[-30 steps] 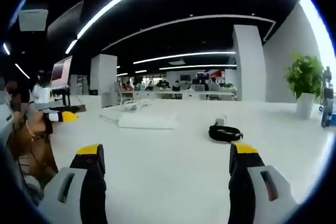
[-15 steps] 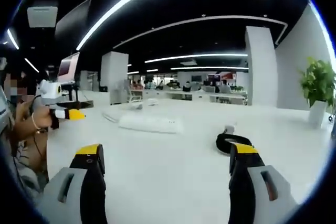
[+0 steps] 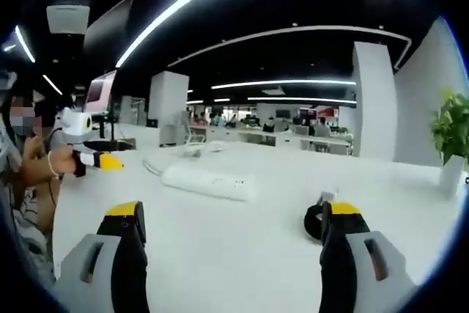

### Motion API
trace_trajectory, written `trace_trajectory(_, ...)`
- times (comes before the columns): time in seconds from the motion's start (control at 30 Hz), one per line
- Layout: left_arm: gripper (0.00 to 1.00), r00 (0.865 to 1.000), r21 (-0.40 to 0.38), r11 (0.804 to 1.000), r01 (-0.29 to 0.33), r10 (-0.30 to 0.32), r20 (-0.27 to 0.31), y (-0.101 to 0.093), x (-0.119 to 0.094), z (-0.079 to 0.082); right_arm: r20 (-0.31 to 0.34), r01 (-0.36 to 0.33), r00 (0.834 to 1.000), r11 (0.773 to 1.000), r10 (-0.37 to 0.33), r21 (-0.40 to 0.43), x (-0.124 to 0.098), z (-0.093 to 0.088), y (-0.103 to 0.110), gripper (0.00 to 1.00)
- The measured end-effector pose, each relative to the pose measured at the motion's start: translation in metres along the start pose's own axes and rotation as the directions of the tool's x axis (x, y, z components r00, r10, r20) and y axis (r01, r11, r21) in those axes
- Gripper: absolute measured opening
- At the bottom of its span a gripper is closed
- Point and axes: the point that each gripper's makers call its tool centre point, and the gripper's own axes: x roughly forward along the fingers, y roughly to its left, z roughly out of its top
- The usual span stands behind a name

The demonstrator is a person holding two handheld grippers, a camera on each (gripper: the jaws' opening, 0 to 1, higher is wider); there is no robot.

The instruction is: Straighten the power strip on the desk, plug the charger into it

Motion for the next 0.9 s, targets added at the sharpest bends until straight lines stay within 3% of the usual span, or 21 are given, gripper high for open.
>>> trace_trajectory(0.3,0.96,1.000,-0.008,1.000,0.010,-0.010,0.015,0.002,0.017,0.006,0.053,-0.064,0.996,0.998,0.065,-0.015,0.030,0.015,-0.006,1.00)
trace_trajectory(0.5,0.97,1.000,-0.019,1.000,0.000,0.000,0.012,0.007,0.027,0.006,0.027,-0.077,0.997,0.996,0.078,-0.050,0.045,0.011,-0.011,1.00)
trace_trajectory(0.63,0.96,1.000,-0.014,1.000,0.007,-0.007,-0.006,0.006,0.037,0.002,-0.024,-0.092,0.996,0.994,0.091,-0.052,0.059,0.001,-0.014,1.00)
trace_trajectory(0.9,0.96,0.999,0.011,1.000,0.011,-0.011,-0.046,0.007,0.057,-0.004,-0.042,-0.137,0.989,0.990,0.138,0.040,0.083,-0.010,-0.012,1.00)
